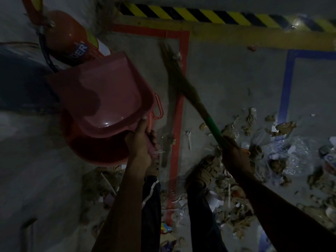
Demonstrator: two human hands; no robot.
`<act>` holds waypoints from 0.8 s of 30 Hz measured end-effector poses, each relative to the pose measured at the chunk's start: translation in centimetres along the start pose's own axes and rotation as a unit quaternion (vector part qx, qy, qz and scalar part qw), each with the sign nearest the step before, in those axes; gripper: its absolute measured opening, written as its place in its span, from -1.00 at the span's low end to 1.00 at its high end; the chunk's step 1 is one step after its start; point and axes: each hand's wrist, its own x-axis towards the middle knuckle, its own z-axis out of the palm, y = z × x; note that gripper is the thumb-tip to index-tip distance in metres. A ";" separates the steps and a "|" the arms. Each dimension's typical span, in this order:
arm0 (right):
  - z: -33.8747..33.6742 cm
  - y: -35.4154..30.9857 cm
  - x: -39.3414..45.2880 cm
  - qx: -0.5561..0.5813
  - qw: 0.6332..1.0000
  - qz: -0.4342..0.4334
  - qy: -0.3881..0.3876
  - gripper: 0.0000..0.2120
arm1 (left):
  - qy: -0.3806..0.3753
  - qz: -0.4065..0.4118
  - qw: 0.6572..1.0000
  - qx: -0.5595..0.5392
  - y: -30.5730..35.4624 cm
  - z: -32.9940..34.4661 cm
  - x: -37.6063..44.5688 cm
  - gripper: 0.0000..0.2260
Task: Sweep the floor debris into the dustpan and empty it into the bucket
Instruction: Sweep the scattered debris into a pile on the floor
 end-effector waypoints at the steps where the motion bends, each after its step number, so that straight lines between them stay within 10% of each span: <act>1: -0.2 0.2 0.0 -0.001 1.000 -0.008 0.005 -0.47 | -0.002 -0.003 1.000 0.002 -0.1 0.1 0.0 -0.62; 24: 1.9 -10.1 7.7 0.096 0.988 -0.100 0.062 -0.54 | -0.033 0.003 0.999 -0.004 0.3 3.1 2.7 -0.62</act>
